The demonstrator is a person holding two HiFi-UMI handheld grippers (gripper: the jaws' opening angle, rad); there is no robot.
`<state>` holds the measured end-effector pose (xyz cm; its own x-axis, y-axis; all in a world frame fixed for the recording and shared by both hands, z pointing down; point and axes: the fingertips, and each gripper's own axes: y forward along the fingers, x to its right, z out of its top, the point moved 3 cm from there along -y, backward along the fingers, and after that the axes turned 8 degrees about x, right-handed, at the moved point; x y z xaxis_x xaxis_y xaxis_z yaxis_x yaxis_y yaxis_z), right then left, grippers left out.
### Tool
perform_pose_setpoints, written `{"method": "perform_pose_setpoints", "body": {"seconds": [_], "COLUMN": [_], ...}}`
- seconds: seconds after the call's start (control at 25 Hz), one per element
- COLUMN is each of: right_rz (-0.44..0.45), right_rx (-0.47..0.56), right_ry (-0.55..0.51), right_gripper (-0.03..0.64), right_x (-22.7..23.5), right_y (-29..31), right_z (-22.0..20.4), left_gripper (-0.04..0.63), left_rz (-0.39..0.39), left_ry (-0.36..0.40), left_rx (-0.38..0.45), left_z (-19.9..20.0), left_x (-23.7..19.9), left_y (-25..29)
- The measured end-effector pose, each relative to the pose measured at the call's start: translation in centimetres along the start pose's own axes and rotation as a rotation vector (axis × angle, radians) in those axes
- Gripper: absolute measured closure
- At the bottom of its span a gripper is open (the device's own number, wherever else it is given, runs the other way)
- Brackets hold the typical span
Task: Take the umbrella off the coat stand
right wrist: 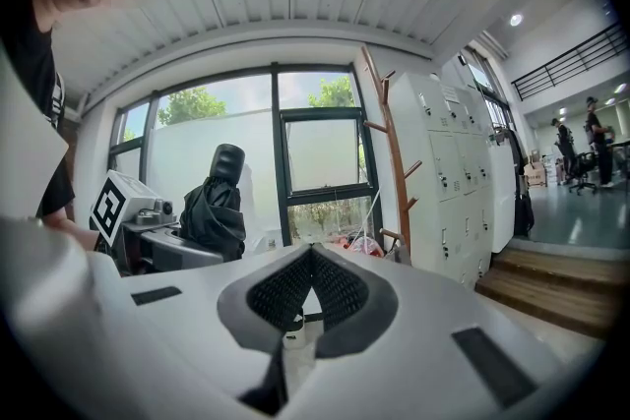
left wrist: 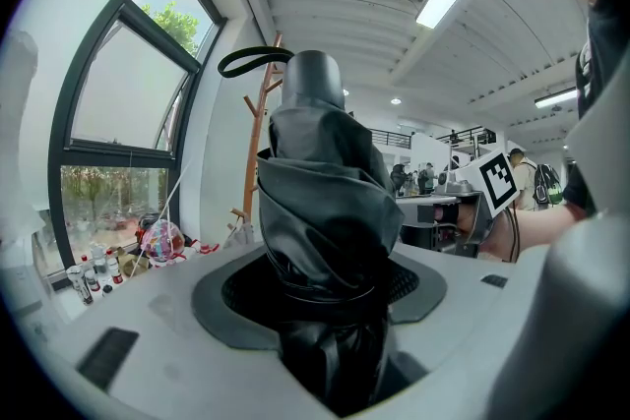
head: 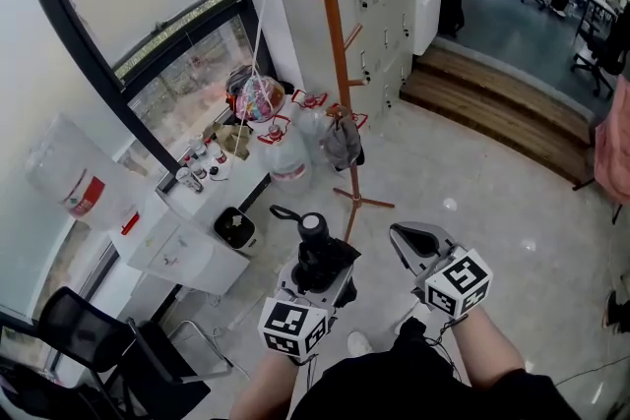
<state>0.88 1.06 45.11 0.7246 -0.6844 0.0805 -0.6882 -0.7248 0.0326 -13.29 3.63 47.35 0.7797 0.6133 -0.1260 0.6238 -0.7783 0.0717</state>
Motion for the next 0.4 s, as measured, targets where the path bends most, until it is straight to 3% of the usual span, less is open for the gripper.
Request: {"method": "perform_pose_setpoints", "body": {"seconds": [0.4], "right_rz": [0.0], "right_rx": [0.001], "right_ry": [-0.002], "right_gripper": [0.563], "right_x": [-0.33], "right_y": [-0.2], "right_z": [0.11], "left_gripper": [0.337], "left_rz": [0.0], "left_ry": [-0.001], "left_rx": [0.004], "left_z": [0.16], "left_x": [0.2], "left_y": [-0.3]}}
